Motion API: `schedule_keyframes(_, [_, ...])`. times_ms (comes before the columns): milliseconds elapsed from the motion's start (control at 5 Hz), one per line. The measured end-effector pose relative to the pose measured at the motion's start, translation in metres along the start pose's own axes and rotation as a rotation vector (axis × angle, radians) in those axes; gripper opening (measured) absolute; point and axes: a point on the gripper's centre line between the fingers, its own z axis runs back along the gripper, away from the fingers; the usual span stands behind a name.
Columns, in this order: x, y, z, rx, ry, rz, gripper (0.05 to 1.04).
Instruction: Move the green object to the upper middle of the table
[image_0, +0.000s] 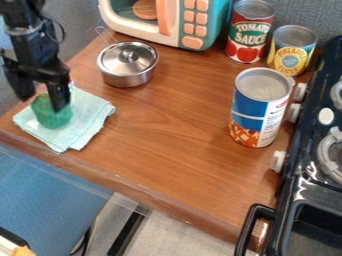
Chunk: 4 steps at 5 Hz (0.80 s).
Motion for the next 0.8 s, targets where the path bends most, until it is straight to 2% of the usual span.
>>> schedule_keyframes(400, [0.0041, -0.0003, -0.0089, -0.008, 0.011, 0.045, 0.975])
schedule_keyframes(600, [0.0053, -0.0002, -0.0080, -0.012, 0.006, 0.053, 0.909])
schedule_keyframes(800, [0.0040, -0.0022, -0.0061, -0.024, 0.018, 0.063, 0.896])
